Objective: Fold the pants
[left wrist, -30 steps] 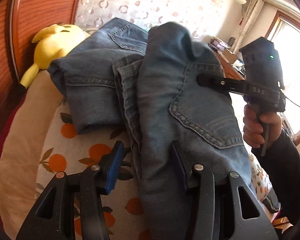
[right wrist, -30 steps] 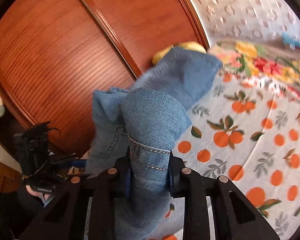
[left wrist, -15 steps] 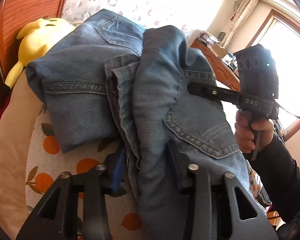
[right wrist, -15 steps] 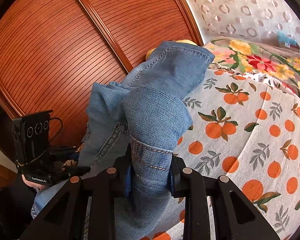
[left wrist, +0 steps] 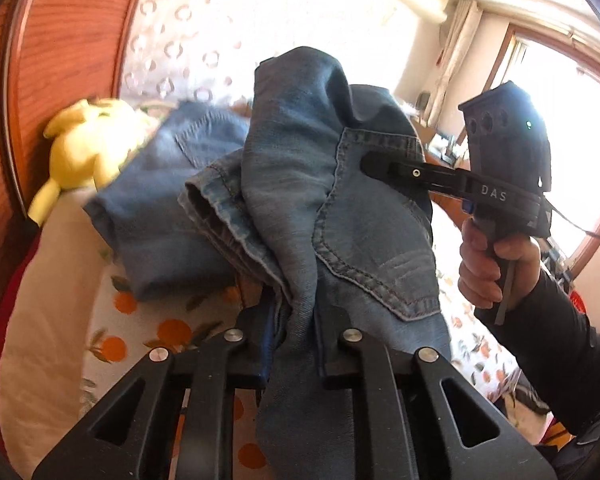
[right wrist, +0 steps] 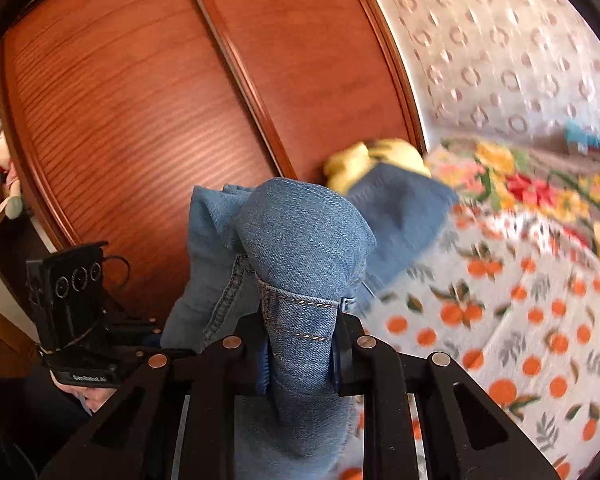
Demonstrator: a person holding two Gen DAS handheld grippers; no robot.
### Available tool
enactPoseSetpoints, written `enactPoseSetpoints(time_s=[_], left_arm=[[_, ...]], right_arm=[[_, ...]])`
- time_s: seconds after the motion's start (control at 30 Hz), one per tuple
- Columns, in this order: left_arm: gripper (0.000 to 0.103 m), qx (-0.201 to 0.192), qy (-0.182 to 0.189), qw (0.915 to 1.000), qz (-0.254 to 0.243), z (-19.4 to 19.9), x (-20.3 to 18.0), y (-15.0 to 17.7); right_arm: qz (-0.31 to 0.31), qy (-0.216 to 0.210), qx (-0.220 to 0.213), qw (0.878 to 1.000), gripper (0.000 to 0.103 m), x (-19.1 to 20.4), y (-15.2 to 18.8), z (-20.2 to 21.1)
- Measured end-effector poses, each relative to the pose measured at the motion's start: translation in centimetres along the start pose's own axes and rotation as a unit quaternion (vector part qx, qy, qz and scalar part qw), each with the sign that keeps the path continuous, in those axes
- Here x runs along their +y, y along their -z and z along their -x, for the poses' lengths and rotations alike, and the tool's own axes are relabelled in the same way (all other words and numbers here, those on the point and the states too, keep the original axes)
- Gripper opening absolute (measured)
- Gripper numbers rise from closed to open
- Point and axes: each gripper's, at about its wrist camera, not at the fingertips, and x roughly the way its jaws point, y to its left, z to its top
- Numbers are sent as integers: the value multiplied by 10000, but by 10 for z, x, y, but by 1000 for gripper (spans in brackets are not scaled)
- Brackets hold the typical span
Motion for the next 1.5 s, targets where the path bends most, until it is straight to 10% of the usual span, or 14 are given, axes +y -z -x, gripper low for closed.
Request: enactPoseSetpoints(time_s=[0.5,0.83,1.2,1.5], left_arm=[[16,-1276,-424,9902,388,107,50,-53],[16,-1559,-1318,9786,250,144,85,-111],[16,28,-1019,9948,17,-34,116,-167],[18,1097,-1146,9873,-104,-143,131,-179]], right_arm=[[992,-329,-249,9942,20,110,-110,-35],[849,-1142,-505,9885,20,107,-170,-102],[-879,-430,-53,9952,21,-91,-107,-157],[-1350,392,472,9889,22,-163,-81,-171]])
